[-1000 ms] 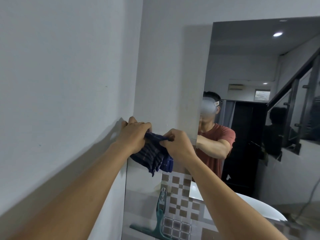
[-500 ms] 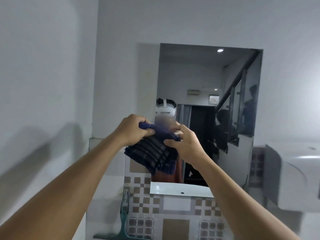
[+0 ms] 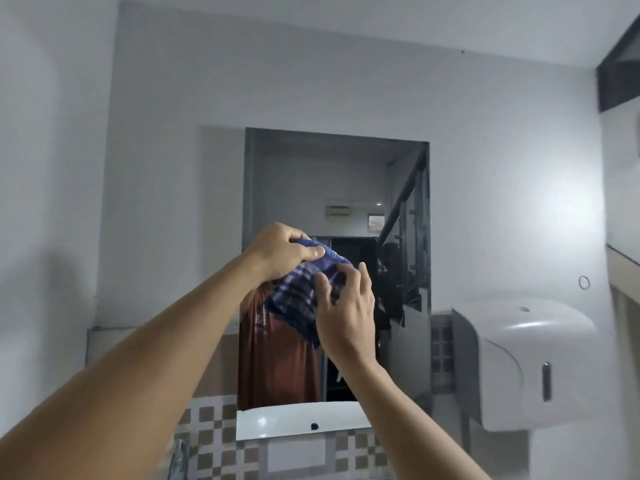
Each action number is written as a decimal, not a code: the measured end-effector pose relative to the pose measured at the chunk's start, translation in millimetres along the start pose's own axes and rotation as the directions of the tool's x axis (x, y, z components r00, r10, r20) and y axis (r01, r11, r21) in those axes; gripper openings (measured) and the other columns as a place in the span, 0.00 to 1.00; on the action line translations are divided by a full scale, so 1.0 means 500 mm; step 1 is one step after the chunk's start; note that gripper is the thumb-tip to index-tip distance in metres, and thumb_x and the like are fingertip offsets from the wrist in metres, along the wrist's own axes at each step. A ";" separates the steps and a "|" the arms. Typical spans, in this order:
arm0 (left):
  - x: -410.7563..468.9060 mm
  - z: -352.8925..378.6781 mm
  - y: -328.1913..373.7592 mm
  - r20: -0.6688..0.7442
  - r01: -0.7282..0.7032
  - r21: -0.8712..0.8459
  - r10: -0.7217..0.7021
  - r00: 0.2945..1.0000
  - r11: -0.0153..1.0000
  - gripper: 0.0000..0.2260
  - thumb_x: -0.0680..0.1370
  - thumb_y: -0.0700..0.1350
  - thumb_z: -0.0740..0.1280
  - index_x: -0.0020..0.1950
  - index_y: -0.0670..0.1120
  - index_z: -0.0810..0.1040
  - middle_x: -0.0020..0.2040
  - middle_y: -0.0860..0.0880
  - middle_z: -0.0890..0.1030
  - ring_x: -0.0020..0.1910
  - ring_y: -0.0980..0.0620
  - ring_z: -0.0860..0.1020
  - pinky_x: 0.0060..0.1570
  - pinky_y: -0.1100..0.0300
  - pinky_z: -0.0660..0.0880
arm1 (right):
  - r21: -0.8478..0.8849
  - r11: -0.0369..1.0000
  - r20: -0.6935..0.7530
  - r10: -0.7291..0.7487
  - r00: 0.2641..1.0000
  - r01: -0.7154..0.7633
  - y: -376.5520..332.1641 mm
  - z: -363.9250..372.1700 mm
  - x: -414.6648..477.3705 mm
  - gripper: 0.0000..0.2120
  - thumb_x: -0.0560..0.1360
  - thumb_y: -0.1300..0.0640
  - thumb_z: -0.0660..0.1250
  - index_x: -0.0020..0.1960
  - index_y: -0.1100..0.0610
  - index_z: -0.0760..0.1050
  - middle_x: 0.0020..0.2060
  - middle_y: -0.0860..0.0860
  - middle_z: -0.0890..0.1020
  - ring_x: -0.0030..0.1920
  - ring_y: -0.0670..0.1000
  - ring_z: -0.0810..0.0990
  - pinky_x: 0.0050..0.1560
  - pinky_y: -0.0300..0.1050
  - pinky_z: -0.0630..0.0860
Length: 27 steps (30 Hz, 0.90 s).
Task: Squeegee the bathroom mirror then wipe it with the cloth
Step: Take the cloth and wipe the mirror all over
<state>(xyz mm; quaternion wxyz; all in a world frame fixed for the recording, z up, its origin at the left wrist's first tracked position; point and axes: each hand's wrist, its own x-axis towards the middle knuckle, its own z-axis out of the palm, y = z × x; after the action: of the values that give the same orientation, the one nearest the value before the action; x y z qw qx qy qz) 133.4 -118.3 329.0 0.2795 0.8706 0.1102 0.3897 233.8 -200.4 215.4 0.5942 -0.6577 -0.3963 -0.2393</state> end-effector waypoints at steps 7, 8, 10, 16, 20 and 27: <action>0.044 0.007 0.011 0.106 -0.011 -0.173 0.029 0.994 0.985 0.09 0.79 0.50 0.70 0.49 0.45 0.86 0.43 0.47 0.87 0.47 0.48 0.85 0.59 0.49 0.79 | 0.041 0.996 -0.033 -0.079 0.996 0.080 0.015 0.043 0.041 0.35 0.82 0.39 0.55 0.81 0.45 0.41 0.82 0.48 0.40 0.81 0.51 0.46 0.79 0.57 0.56; 0.048 0.009 0.010 0.089 -0.018 -0.172 0.034 0.995 0.985 0.11 0.79 0.50 0.70 0.49 0.43 0.85 0.38 0.49 0.86 0.42 0.53 0.84 0.55 0.51 0.79 | 0.041 0.993 -0.078 -0.109 0.991 0.113 0.017 0.050 0.048 0.33 0.84 0.45 0.56 0.82 0.47 0.43 0.82 0.49 0.43 0.81 0.51 0.49 0.78 0.56 0.60; 0.058 0.010 -0.001 0.014 -0.022 -0.157 0.025 1.000 0.987 0.18 0.80 0.53 0.67 0.48 0.38 0.84 0.30 0.52 0.81 0.33 0.59 0.79 0.48 0.56 0.75 | 0.008 0.989 -0.125 -0.149 0.981 0.151 0.028 0.065 0.069 0.31 0.84 0.54 0.58 0.82 0.51 0.47 0.82 0.50 0.47 0.80 0.50 0.52 0.77 0.53 0.62; 0.067 -0.004 -0.127 -0.338 -0.092 0.482 0.282 0.898 0.871 0.15 0.79 0.51 0.67 0.65 0.50 0.80 0.62 0.49 0.82 0.62 0.47 0.77 0.62 0.50 0.74 | -0.145 0.970 -0.204 -0.221 0.954 0.194 0.026 0.074 0.179 0.32 0.83 0.60 0.60 0.82 0.54 0.50 0.81 0.53 0.56 0.79 0.53 0.58 0.75 0.48 0.62; 0.066 0.000 -0.201 -0.204 -0.157 0.762 0.463 0.863 0.628 0.27 0.75 0.53 0.70 0.73 0.51 0.69 0.70 0.44 0.71 0.70 0.41 0.69 0.67 0.45 0.69 | -0.185 0.955 -0.343 -0.284 0.896 0.232 -0.035 0.051 0.275 0.28 0.83 0.62 0.56 0.81 0.53 0.53 0.80 0.55 0.59 0.76 0.59 0.63 0.67 0.58 0.74; 0.092 0.015 -0.258 -0.237 -0.071 0.826 0.459 0.856 0.559 0.36 0.76 0.60 0.68 0.80 0.49 0.60 0.79 0.40 0.62 0.78 0.40 0.59 0.77 0.40 0.59 | -0.390 0.861 -0.205 -0.427 0.881 0.326 -0.105 0.097 0.410 0.31 0.82 0.63 0.56 0.82 0.54 0.49 0.81 0.59 0.50 0.80 0.63 0.49 0.79 0.61 0.51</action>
<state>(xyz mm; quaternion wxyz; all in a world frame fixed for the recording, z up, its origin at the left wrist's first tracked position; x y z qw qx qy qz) 173.2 3.5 279.7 -0.2316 0.8004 0.1934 0.5181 301.0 -106.0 399.0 0.4615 -0.6185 -0.3806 -0.5096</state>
